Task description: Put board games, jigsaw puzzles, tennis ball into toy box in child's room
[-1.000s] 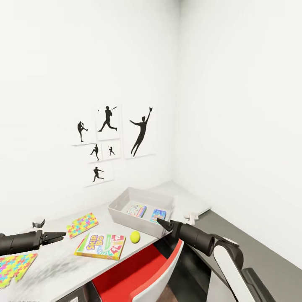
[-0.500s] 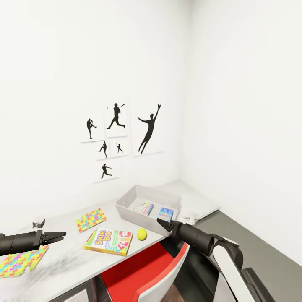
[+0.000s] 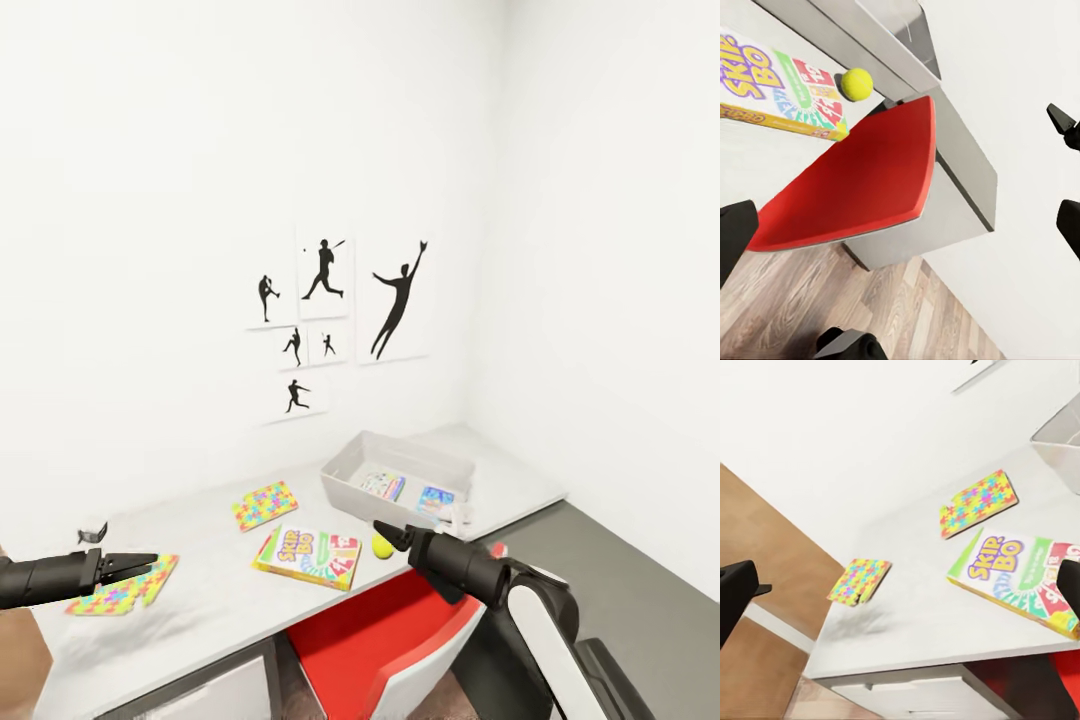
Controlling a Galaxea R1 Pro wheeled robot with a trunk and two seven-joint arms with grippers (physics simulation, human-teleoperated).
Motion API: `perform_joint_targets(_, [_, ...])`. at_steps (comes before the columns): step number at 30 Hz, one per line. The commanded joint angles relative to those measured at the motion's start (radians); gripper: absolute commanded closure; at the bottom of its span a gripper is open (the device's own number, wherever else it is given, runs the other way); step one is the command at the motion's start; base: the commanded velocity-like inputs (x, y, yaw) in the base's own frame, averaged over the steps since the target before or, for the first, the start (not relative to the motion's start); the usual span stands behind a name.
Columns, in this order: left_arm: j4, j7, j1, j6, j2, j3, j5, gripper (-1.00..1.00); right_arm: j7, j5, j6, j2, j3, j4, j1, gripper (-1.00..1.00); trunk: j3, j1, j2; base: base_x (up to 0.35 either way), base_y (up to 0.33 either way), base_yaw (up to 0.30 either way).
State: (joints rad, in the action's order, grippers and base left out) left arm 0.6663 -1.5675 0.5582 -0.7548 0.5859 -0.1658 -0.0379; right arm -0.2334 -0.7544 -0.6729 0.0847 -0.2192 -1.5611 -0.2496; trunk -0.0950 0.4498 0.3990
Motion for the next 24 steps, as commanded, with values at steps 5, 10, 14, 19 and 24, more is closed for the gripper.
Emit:
perform_joint_targets(5, [-0.001, -0.003, 0.000, -0.011, 0.000, 0.000, 0.000, -1.00, -0.001, 0.000, -0.004, 0.001, 0.000, 0.000, 0.000, -1.00, 0.008, 0.000, 0.001, -0.130, 0.286, 0.164])
perform_joint_targets(10, [-0.001, -0.003, 0.000, -0.011, 0.001, 0.000, 0.000, -1.00, -0.001, 0.000, -0.004, 0.001, 0.000, 0.000, 0.000, -1.00, 0.015, 0.000, 0.001, -0.133, 0.292, 0.168])
perform_joint_targets(14, [-0.001, -0.003, 0.000, -0.011, 0.000, 0.000, 0.000, -1.00, -0.001, 0.000, -0.004, 0.001, 0.000, 0.000, 0.000, -1.00, 0.021, 0.000, 0.001, -0.115, 0.294, 0.170])
perform_joint_targets(19, [-0.001, -0.003, 0.000, -0.010, 0.000, 0.000, 0.000, -1.00, -0.001, 0.000, -0.004, 0.001, 0.000, 0.000, 0.000, -1.00, 0.028, 0.000, 0.001, -0.041, 0.229, 0.172])
perform_joint_targets(24, [-0.001, -0.003, 0.000, -0.009, 0.000, 0.000, 0.000, -1.00, -0.001, 0.000, -0.004, 0.001, 0.000, 0.000, 0.000, -1.00, 0.035, 0.000, 0.001, 0.037, 0.131, 0.177])
